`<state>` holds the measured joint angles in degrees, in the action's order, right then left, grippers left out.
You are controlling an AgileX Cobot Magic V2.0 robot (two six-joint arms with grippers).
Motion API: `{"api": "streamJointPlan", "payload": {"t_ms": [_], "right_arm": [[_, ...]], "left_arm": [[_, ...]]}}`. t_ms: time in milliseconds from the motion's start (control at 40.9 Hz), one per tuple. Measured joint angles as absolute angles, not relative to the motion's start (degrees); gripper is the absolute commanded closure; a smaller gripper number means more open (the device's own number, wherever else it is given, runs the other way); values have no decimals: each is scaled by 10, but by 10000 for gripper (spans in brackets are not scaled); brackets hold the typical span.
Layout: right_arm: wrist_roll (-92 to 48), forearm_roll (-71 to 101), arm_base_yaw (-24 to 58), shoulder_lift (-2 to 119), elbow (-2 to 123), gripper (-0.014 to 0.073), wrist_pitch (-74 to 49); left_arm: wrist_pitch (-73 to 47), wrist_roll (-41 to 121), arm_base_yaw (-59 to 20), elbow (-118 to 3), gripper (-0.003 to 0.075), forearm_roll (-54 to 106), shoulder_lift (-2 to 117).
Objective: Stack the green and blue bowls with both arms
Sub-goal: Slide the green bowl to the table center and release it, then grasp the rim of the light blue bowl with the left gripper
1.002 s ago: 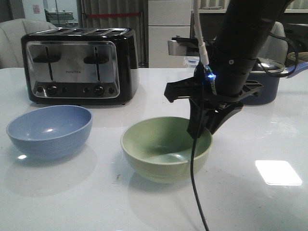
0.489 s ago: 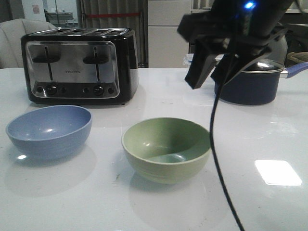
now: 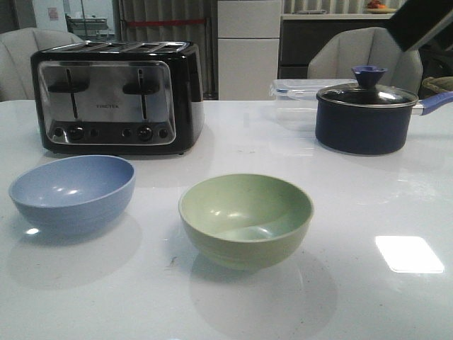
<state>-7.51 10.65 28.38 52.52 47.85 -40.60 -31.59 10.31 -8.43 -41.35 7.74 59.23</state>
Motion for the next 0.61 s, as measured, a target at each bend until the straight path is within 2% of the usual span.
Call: {"api": "streamJointPlan", "payload": {"t_ms": [391, 464, 611], "right_arm": [[-75, 107, 284, 514, 476, 167, -407], [-75, 107, 284, 514, 476, 167, -407], [-75, 107, 284, 514, 476, 167, -407]], "left_arm": [[-358, 103, -84, -545, 165, 87, 865], [-358, 103, -84, -564, 206, 92, 905], [-350, 103, -84, -593, 352, 104, 968]]}}
